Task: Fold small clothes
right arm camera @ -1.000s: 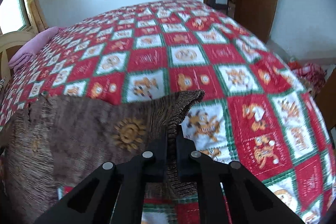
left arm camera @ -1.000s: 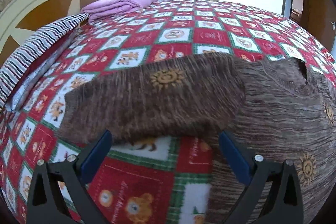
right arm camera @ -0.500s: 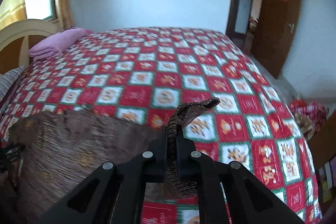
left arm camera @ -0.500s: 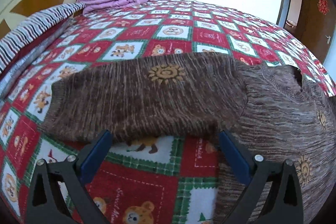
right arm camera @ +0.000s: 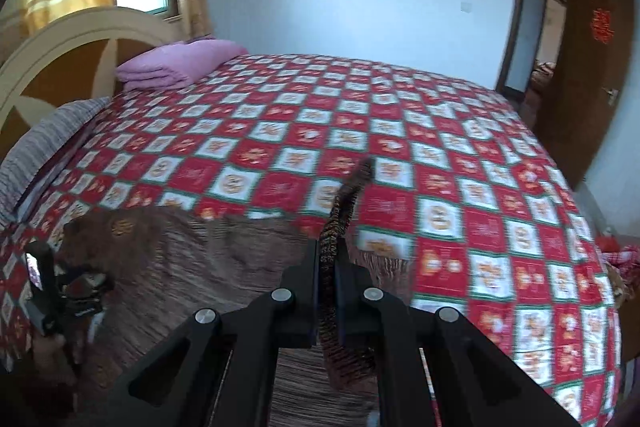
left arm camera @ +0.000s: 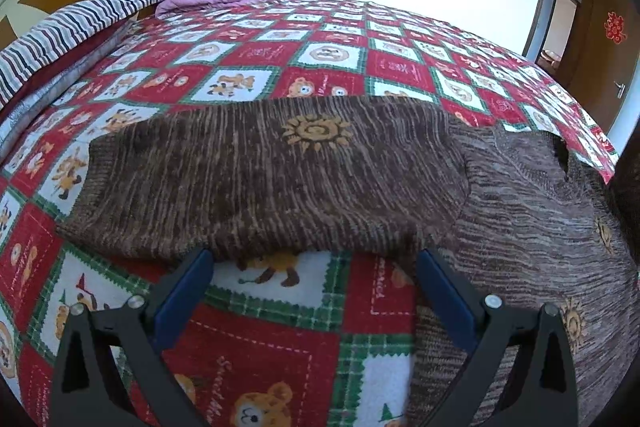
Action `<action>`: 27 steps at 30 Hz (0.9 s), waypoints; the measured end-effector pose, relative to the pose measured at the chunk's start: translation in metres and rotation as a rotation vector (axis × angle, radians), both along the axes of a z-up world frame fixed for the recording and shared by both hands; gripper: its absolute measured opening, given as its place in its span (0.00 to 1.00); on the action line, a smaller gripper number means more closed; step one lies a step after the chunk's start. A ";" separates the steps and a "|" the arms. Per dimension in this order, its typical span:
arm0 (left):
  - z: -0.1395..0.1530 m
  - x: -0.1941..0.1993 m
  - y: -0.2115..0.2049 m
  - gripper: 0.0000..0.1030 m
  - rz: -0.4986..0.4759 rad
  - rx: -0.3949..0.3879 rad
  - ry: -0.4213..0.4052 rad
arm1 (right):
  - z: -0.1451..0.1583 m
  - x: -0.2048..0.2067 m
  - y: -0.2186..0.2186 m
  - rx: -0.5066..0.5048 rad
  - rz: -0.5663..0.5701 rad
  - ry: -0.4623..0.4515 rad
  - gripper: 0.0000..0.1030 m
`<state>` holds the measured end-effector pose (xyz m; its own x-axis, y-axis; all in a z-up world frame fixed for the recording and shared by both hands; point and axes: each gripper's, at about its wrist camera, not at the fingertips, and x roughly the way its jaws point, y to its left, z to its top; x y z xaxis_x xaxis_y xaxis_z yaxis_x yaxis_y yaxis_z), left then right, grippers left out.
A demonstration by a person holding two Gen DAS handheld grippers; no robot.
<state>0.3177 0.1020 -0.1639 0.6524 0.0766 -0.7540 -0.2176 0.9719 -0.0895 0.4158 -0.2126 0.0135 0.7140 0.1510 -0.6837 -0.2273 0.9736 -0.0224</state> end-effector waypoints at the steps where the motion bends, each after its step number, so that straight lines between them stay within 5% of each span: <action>1: -0.001 0.000 0.001 1.00 0.001 -0.006 0.003 | -0.004 0.001 0.008 0.001 0.007 0.004 0.06; 10: -0.005 0.002 -0.001 1.00 0.001 -0.004 0.020 | -0.112 0.041 0.098 0.122 0.094 0.142 0.11; 12: -0.005 0.001 -0.001 1.00 0.000 -0.001 0.020 | -0.145 0.050 0.111 0.160 0.070 0.225 0.50; 14: -0.005 0.002 -0.001 1.00 0.000 0.000 0.020 | -0.163 0.047 0.114 0.232 0.086 0.287 0.56; 20: -0.005 0.002 -0.001 1.00 0.001 0.009 0.021 | -0.141 0.001 0.077 0.236 0.153 0.238 0.56; 27: 0.009 -0.005 -0.007 1.00 0.002 0.052 0.025 | -0.120 -0.024 -0.052 0.145 -0.097 0.132 0.56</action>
<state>0.3126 0.0954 -0.1549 0.6335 0.1174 -0.7648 -0.2206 0.9748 -0.0331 0.3919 -0.2646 -0.1062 0.6359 0.1892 -0.7483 -0.1242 0.9819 0.1427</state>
